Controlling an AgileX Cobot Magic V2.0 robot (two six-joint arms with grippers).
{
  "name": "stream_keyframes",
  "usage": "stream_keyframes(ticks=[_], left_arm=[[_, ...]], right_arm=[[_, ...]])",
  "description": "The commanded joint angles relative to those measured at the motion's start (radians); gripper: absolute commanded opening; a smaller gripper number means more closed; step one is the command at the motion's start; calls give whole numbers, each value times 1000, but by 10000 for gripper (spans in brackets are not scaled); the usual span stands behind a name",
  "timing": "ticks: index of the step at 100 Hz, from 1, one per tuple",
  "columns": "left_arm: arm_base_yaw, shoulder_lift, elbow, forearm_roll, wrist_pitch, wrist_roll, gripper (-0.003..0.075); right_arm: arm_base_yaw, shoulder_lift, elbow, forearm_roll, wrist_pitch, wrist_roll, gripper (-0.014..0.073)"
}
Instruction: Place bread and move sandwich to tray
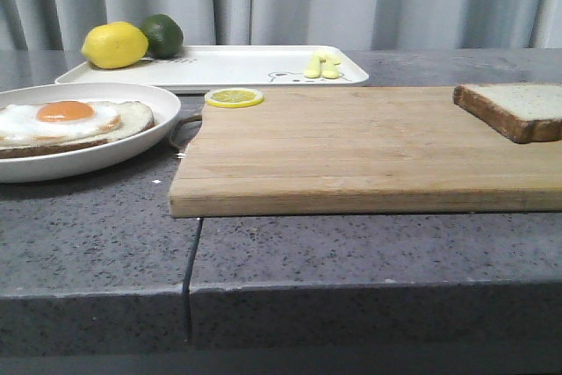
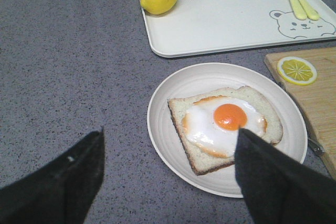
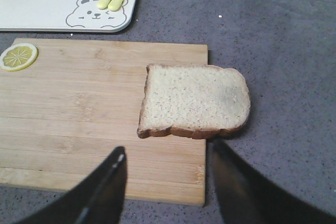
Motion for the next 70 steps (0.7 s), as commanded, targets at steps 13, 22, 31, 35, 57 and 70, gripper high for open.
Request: stream_keyframes(ticks=[13, 22, 31, 35, 57, 70], left_arm=[[-10, 8, -37, -11, -78, 0, 556], [-10, 8, -37, -11, -78, 0, 557], [-10, 8, -37, -11, -78, 0, 557], [-10, 8, -37, -11, -78, 0, 556], [-10, 8, -37, -11, -78, 0, 557], [-10, 8, -37, -11, -78, 0, 557]], right_arm=[[-4, 7, -34, 4, -84, -3, 613], [-4, 7, -34, 4, -85, -3, 613], [-4, 7, -34, 4, -85, -3, 613], [-4, 7, -34, 4, -85, -3, 613], [-4, 7, -34, 6, -84, -3, 613], [-4, 7, -34, 5, -84, -3, 612]])
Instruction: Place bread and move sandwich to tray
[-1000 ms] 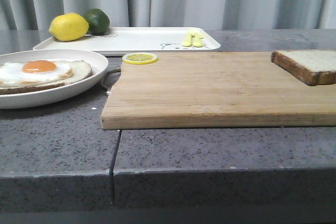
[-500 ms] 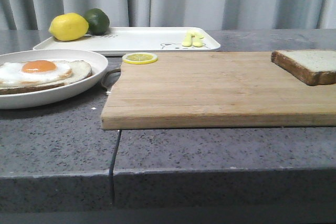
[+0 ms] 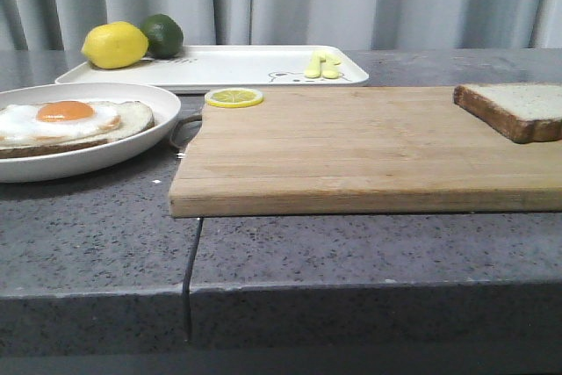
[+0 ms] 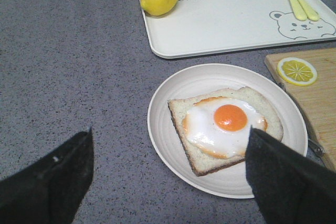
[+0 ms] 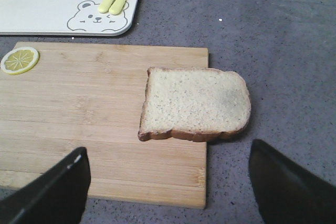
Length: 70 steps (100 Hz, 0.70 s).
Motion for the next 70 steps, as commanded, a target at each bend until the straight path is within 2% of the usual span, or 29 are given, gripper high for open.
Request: stream_keyframes(ticks=[1, 45, 59, 70], left_arm=[[-10, 8, -37, -11, -76, 0, 557], [-10, 8, -37, -11, -76, 0, 557], [-10, 8, -37, -11, -76, 0, 557], [-10, 8, -37, -11, -76, 0, 557]], right_arm=[[-4, 7, -34, 2, -77, -5, 612], [-17, 10, -44, -34, -101, -30, 612], [-127, 36, -58, 7, -120, -101, 612], [-259, 82, -65, 151, -120, -217, 612]])
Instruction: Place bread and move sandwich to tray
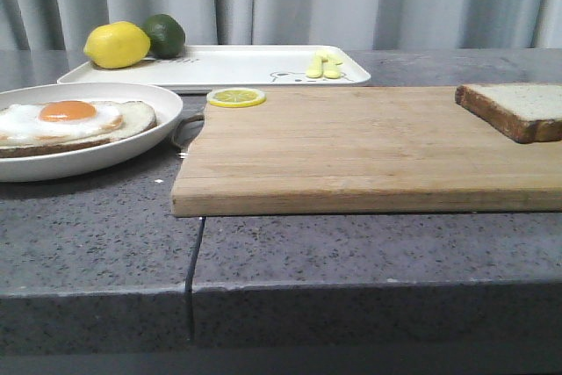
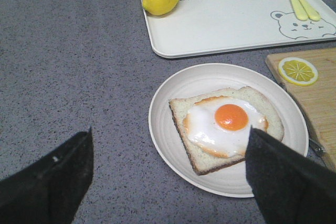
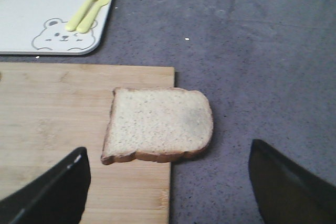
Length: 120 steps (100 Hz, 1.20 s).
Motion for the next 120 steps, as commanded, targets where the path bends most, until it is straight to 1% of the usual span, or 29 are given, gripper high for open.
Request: stream_keyframes(ticks=[1, 8, 17, 42, 58, 79, 96, 109, 120], left_arm=[[-10, 8, -37, -11, -74, 0, 557], [-10, 8, -37, -11, -74, 0, 557], [-10, 8, -37, -11, -74, 0, 556], [-10, 8, -37, -11, -74, 0, 557], [-10, 8, -37, -11, -74, 0, 556], [-10, 8, -37, -11, -74, 0, 557], [-10, 8, -37, -11, -74, 0, 557], [-10, 8, -37, -11, -74, 0, 557], [-10, 8, -37, -11, -74, 0, 557]], right_arm=[[-94, 42, -38, 115, -78, -106, 612], [-170, 86, -38, 250, -69, -217, 612], [-251, 150, -38, 387, -58, -322, 612], [-401, 346, -38, 634, -41, -496, 612], [-441, 450, -38, 778, -12, -605, 612], [-470, 550, -36, 905, 11, -692, 612], [-488, 616, -36, 957, 17, -727, 612], [-498, 670, -36, 1014, 42, -765, 612], [-498, 714, -36, 1036, 65, -782, 612]])
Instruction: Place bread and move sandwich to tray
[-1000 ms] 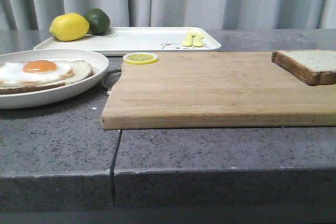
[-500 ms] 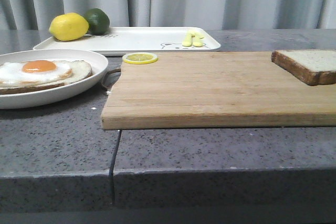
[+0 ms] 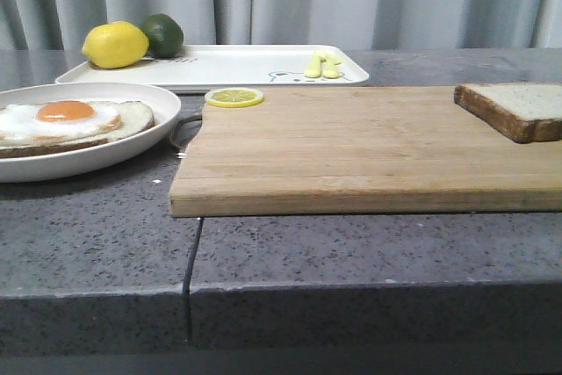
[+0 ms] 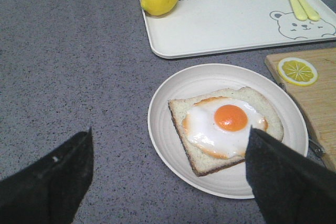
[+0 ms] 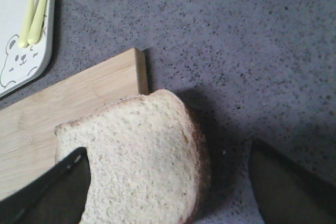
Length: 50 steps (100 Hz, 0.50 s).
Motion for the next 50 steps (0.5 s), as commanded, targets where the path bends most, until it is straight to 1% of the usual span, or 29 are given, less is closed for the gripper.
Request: stream_keyframes(ticks=[1, 50], left_arm=[[-10, 8, -37, -11, -74, 0, 556], [-10, 8, -37, -11, -74, 0, 557]], right_arm=[[-8, 7, -32, 73, 26, -28, 612], [-8, 117, -32, 122, 88, -60, 612]])
